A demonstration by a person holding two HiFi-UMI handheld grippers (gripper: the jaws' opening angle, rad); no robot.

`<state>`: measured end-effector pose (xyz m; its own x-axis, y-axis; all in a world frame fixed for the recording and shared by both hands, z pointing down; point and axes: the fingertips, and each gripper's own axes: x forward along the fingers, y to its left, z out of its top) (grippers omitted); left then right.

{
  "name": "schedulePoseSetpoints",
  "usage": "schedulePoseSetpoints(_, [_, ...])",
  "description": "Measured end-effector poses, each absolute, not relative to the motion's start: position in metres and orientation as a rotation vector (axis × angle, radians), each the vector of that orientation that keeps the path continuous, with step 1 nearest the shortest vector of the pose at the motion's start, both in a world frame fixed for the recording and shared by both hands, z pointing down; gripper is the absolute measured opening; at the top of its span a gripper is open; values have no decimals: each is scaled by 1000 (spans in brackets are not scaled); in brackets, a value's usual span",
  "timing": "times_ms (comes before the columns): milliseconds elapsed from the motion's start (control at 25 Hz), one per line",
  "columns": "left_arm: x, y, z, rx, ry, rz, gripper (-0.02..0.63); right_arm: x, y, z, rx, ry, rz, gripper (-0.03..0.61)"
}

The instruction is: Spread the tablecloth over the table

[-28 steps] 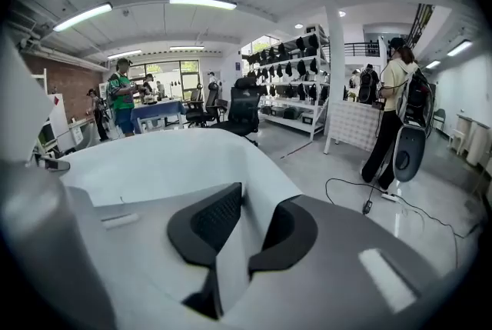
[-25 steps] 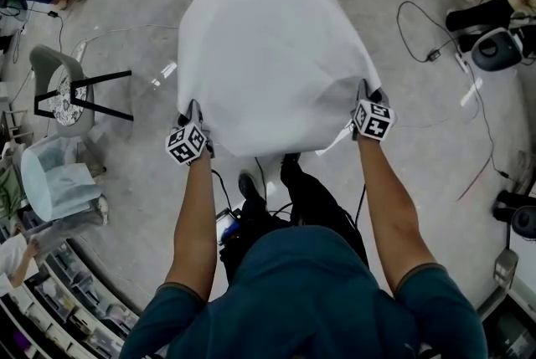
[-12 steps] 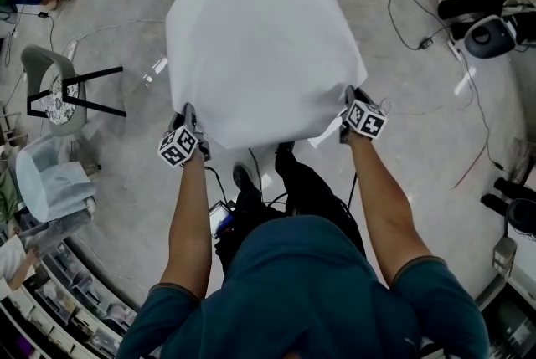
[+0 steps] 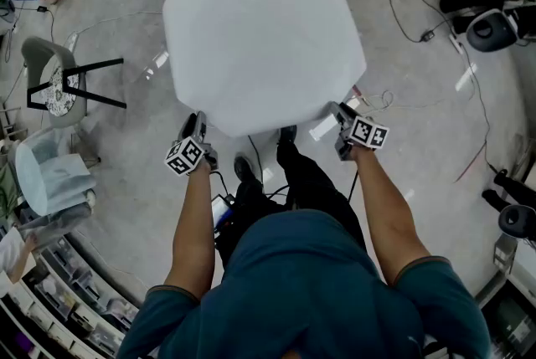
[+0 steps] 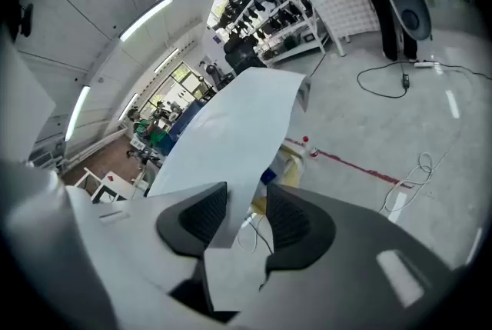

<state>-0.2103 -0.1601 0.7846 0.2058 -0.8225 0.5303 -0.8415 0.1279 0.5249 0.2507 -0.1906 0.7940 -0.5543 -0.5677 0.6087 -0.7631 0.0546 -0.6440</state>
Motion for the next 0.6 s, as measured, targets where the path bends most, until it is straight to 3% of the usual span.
schedulePoseSetpoints(200, [-170, -133, 794, 1685, -1379, -154, 198, 212, -150, 808, 1147, -2167, 1575, 208])
schedulePoseSetpoints(400, [-120, -122, 793, 1767, -1139, -157, 227, 192, -139, 806, 1108, -2179, 1484, 204])
schedulePoseSetpoints(600, [-86, -114, 772, 1885, -1014, -131, 109, 194, -123, 796, 1020, -2184, 1353, 146])
